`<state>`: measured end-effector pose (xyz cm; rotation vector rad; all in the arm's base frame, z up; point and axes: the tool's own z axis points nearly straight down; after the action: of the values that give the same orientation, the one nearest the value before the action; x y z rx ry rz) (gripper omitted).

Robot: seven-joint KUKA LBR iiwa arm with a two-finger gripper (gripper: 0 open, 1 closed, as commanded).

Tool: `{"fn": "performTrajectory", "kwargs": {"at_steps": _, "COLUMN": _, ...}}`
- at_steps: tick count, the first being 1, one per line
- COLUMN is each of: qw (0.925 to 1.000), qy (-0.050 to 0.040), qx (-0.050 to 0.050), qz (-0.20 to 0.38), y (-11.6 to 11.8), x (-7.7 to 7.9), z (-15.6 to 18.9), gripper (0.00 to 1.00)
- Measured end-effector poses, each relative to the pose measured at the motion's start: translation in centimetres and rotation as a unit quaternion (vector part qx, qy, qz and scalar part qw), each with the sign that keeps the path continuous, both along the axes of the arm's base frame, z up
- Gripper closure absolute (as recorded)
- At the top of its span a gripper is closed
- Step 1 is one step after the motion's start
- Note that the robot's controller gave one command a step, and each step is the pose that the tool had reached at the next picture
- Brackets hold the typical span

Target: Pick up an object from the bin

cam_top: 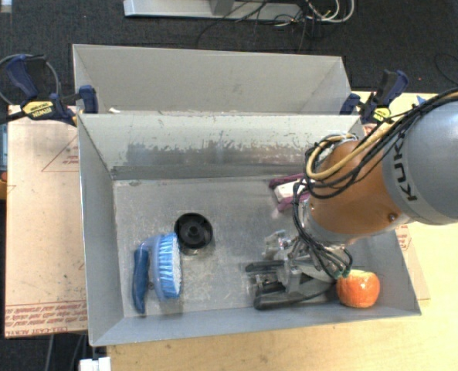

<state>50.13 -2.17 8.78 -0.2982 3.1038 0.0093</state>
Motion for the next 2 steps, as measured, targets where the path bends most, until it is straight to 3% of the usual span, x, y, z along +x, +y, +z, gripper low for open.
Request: {"fn": "performTrajectory", "kwargs": {"at_steps": 2, "qw": 1.0, "qy": 0.0011, "qx": 0.0, "qz": -0.001, "y": 0.0, "x": -0.1, "z": 7.2, "gripper": 1.0}}
